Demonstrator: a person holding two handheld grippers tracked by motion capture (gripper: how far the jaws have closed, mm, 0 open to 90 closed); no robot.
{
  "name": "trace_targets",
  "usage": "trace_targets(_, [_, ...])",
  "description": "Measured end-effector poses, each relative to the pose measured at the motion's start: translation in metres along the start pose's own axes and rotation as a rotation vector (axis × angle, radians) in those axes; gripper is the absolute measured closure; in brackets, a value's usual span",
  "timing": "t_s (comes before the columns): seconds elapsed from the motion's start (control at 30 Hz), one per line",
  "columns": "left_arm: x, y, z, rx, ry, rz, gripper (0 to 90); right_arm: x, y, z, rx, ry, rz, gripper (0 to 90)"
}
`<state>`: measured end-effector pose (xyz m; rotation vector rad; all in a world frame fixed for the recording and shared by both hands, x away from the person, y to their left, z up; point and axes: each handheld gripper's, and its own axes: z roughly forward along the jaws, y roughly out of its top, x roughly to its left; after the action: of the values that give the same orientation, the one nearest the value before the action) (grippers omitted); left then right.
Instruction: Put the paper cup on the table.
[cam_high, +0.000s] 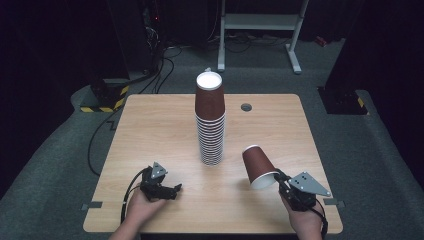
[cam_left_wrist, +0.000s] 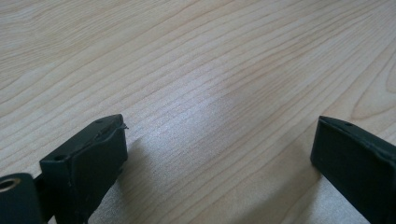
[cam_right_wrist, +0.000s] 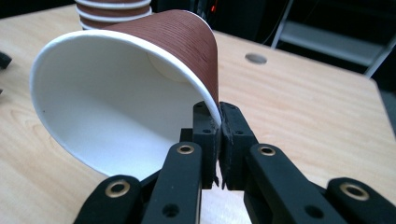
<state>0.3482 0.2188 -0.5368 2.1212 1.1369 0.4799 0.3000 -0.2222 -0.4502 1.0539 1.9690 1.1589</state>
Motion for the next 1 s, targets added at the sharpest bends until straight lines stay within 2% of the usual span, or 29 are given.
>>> trace_targets(0.23, [0.000,0.000,0.000,0.000,-0.001,0.001,4.0,-0.006,0.022,-0.007,0.105,0.026,-0.011,85.7])
trace_targets(0.5, [0.000,0.000,0.000,0.000,-0.004,0.000,3.8,-0.005,0.038,-0.007,0.207,0.062,-0.036,85.7])
trace_targets(0.7, [0.000,0.000,0.000,0.000,-0.002,0.002,3.9,-0.006,0.045,0.002,0.329,0.097,-0.045,85.7])
trace_targets(0.83, [0.000,-0.001,-0.001,-0.002,0.000,-0.002,4.0,-0.011,0.053,0.007,0.426,0.148,-0.023,85.7])
trace_targets(0.9, [0.000,-0.001,-0.001,-0.002,0.000,-0.002,4.1,-0.012,0.056,0.010,0.462,0.152,-0.035,85.7])
trace_targets(0.97, [0.000,-0.001,-0.001,-0.002,0.000,-0.002,4.1,-0.012,0.060,0.013,0.523,0.165,-0.053,85.7])
trace_targets(1.0, [0.000,-0.001,-0.001,-0.002,0.000,-0.002,4.1,-0.012,0.060,0.013,0.523,0.165,-0.053,85.7])
